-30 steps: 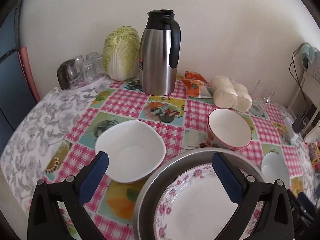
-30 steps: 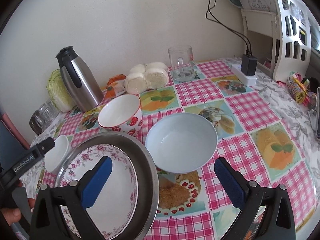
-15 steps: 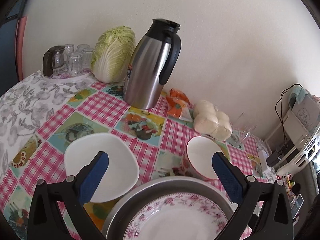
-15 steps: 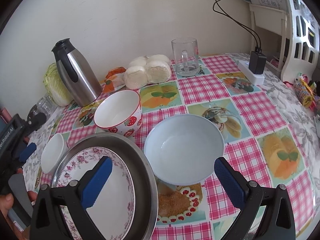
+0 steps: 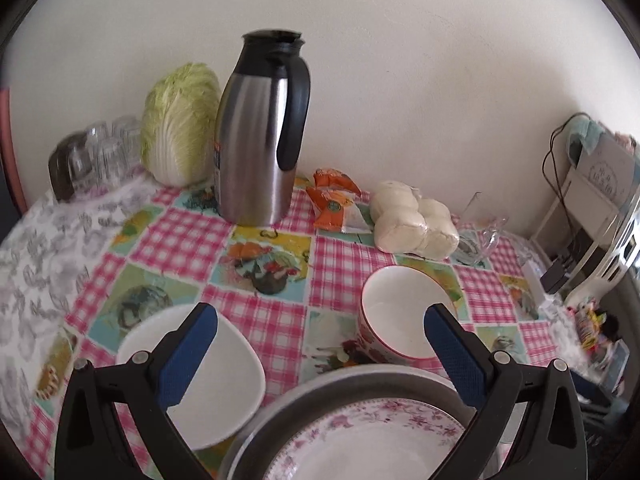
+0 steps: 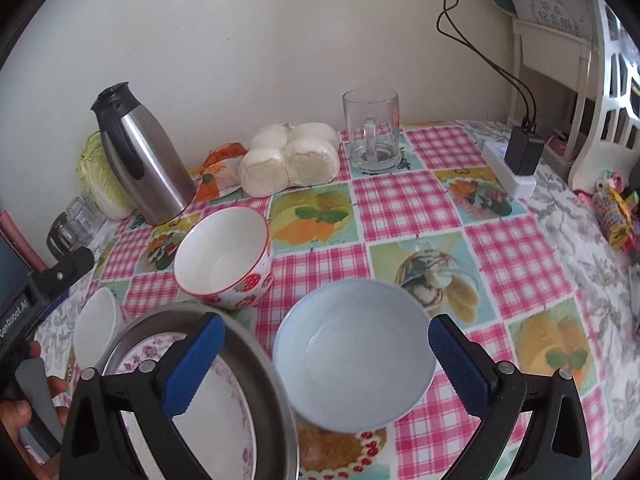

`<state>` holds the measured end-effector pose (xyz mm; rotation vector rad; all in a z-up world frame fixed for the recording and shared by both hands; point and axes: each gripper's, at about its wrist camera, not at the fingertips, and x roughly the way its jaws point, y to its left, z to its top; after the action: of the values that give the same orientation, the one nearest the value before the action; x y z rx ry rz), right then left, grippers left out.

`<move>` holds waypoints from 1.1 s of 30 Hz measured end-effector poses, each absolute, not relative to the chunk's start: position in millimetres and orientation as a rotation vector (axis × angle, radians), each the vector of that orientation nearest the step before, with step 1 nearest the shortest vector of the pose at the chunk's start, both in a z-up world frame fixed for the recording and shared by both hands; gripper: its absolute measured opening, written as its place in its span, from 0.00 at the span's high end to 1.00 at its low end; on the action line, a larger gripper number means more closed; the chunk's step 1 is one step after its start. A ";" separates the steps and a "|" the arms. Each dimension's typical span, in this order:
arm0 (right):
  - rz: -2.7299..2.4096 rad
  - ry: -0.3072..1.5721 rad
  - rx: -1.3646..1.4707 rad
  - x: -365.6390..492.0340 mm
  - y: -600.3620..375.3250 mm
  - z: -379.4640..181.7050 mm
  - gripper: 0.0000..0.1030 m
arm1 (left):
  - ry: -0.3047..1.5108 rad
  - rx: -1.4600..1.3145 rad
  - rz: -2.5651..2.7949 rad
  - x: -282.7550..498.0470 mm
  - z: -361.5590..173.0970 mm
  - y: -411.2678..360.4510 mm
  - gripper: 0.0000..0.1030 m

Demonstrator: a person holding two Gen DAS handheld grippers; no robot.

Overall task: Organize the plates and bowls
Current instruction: 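Move both grippers toward the red-rimmed strawberry-print bowl, then close the right gripper on the red-rimmed bowl rim while the left gripper grips it too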

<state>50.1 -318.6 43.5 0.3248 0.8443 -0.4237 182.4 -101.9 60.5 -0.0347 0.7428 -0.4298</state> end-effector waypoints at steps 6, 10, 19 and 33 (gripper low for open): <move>-0.426 0.855 0.280 68.2 -327.1 50.9 0.00 | 0.694 0.115 -0.458 190.7 79.4 -125.2 0.00; -0.411 0.849 0.264 85.3 -328.3 56.5 0.00 | 0.664 0.178 -0.473 195.2 89.7 -140.1 0.00; -0.363 0.888 0.215 128.7 -321.1 55.7 0.00 | 0.748 0.219 -0.512 223.0 83.2 -158.1 0.00; -0.332 1.014 0.314 163.4 -331.8 13.7 0.10 | 1.032 0.117 -0.537 260.5 25.5 -172.7 0.00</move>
<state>163.4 -331.8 13.7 0.3137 1.0135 -0.3315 260.5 -172.7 25.5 0.1165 1.0318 -0.5374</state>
